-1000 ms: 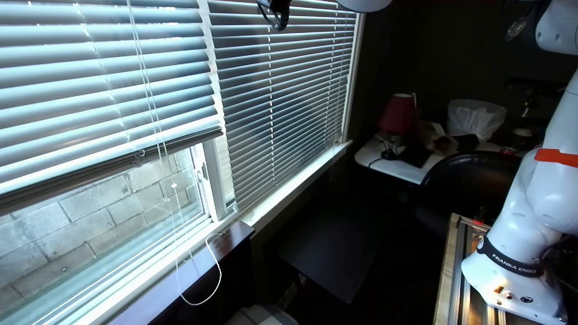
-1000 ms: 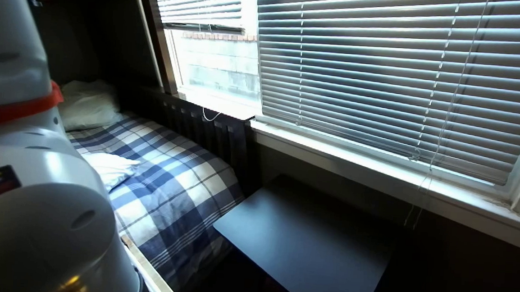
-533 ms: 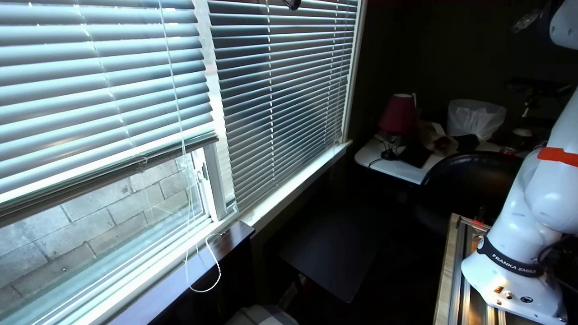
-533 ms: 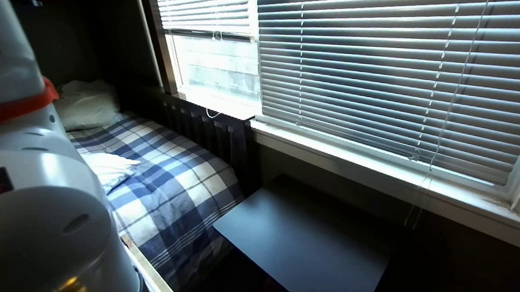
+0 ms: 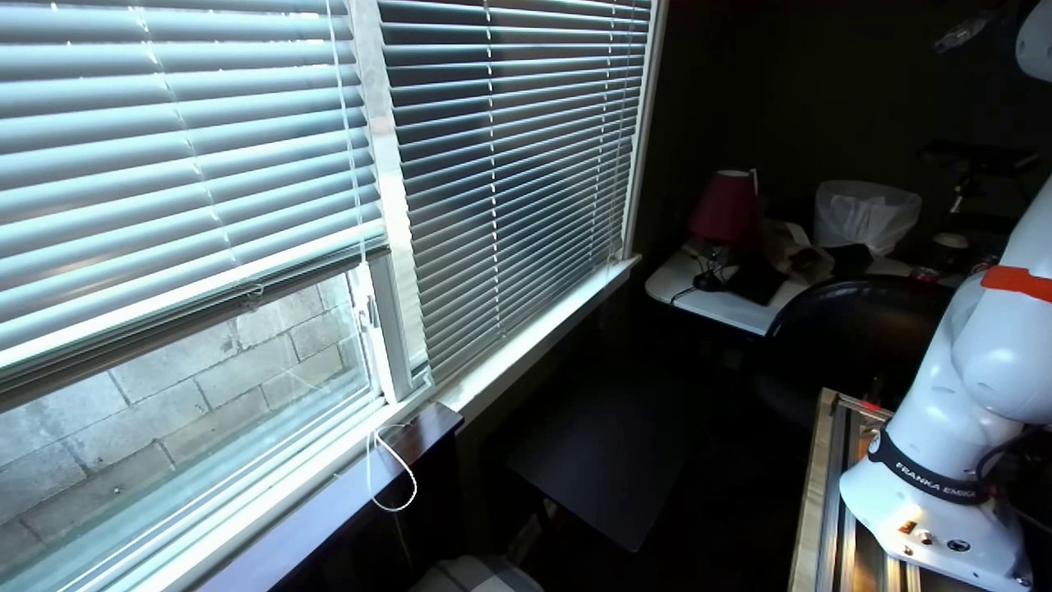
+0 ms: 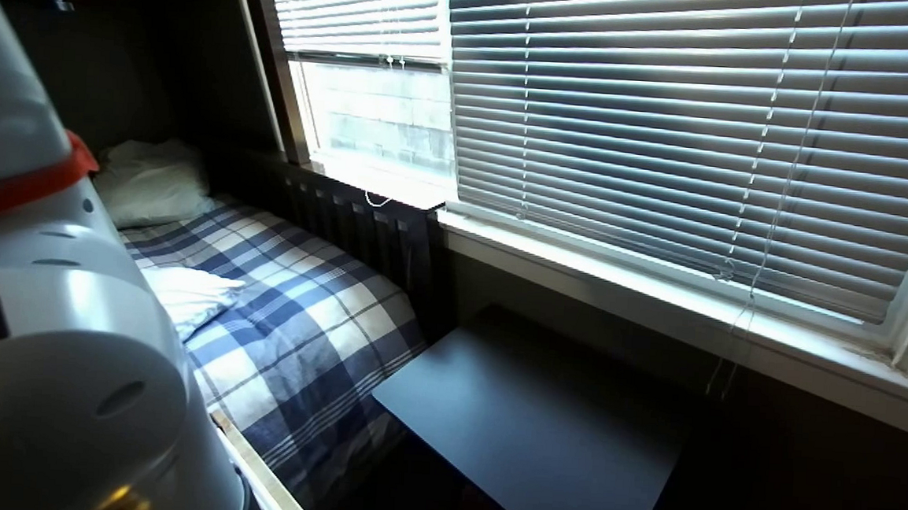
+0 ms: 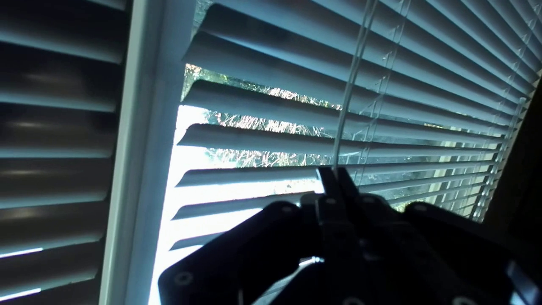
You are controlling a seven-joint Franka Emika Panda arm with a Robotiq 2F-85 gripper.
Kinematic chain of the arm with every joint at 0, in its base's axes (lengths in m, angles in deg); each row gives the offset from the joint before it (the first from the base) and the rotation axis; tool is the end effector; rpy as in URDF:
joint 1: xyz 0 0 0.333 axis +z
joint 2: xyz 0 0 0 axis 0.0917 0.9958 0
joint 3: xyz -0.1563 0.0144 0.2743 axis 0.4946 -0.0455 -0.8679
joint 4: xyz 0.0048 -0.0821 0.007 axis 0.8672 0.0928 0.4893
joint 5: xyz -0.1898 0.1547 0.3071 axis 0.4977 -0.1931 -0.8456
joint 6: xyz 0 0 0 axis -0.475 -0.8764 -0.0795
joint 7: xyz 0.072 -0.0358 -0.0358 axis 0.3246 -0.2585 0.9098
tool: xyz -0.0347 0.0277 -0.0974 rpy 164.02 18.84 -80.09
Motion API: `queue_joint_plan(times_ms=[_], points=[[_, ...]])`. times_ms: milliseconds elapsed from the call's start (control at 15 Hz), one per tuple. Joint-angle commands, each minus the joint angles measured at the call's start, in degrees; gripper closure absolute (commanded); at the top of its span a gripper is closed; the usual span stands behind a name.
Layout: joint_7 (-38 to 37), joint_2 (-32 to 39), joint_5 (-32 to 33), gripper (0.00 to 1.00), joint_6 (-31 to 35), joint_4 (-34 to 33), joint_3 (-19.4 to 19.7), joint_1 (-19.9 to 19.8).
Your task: Pull the two white string on the left downwards
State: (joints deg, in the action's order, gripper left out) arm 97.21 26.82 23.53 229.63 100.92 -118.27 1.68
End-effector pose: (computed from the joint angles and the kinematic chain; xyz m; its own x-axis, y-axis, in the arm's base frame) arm 0.4851 0.3004 0.7977 -0.0828 0.2555 0.9633 0.6151 -0.7473 0.2511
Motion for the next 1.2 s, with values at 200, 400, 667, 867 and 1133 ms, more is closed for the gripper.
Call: queue_joint_plan(times_ms=[200, 400, 667, 867, 1133], points=[[0.3, -2.2, -2.0, 0.5, -12.2, 0.6, -0.4, 1.1], [-3.7, -5.3, -1.6, 0.27, -22.8, 3.3, 0.3, 0.7], [-8.5, -9.0, 0.3, 0.01, -33.3, 8.6, 1.0, 0.1], [-9.9, -9.5, -0.5, 0.0, -40.4, 12.3, 1.0, 0.8], [-12.1, -7.3, 0.5, 0.0, -47.0, 18.1, 10.7, 13.0]])
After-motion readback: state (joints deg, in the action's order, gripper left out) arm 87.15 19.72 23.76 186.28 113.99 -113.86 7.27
